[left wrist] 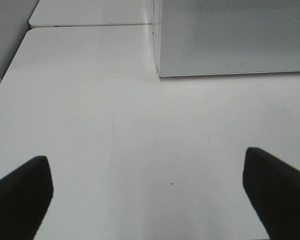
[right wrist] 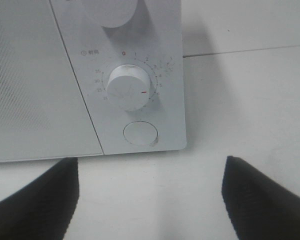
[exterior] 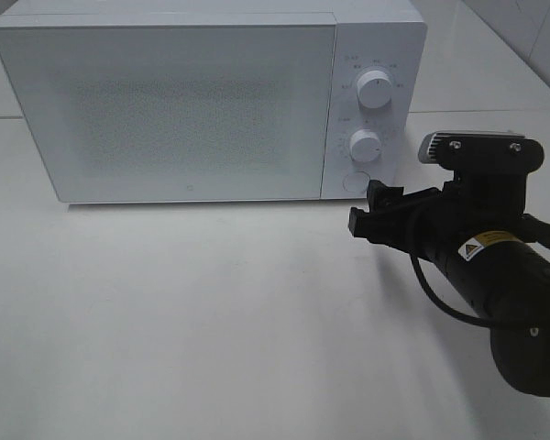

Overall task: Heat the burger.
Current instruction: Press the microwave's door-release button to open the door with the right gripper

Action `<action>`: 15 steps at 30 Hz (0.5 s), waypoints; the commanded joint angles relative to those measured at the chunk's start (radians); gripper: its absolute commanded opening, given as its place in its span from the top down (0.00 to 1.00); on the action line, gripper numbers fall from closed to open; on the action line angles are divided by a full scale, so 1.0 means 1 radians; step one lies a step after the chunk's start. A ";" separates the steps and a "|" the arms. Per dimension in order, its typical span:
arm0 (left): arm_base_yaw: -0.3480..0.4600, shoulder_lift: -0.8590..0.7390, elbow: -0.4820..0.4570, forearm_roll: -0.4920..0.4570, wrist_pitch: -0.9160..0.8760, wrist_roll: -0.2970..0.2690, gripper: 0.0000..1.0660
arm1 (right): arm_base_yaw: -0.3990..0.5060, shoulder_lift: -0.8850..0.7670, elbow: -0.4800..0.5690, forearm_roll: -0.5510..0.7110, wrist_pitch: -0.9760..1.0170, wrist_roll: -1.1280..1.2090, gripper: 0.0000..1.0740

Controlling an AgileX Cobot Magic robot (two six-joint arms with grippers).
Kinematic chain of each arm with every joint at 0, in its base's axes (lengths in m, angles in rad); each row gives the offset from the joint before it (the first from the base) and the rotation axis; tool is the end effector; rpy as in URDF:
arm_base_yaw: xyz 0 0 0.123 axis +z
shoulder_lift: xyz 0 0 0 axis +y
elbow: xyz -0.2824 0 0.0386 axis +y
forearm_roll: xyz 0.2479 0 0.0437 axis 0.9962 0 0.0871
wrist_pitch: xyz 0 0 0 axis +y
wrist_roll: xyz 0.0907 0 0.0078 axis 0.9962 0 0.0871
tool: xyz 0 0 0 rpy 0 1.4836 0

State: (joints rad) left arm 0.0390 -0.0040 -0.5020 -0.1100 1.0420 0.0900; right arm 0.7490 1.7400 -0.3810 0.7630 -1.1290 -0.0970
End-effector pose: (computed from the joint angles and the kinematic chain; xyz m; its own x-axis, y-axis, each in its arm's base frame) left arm -0.0049 -0.0088 0.2796 -0.4293 0.0175 -0.9030 0.0614 0.9981 -0.0099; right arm 0.2209 0.1277 0.1419 -0.2206 0.1009 -0.9701 -0.0300 0.9935 0.1101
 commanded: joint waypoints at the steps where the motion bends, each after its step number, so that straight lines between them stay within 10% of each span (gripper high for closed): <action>1: 0.004 -0.021 0.004 -0.002 -0.003 0.003 0.08 | 0.003 -0.004 -0.006 -0.001 -0.008 0.111 0.29; 15: 0.004 -0.021 0.004 -0.002 -0.003 0.003 0.08 | 0.003 -0.004 -0.006 -0.007 0.019 1.029 0.35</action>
State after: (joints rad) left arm 0.0390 -0.0040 -0.5020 -0.1100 1.0420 0.0900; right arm 0.7490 1.7400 -0.3810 0.7620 -1.1140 0.8890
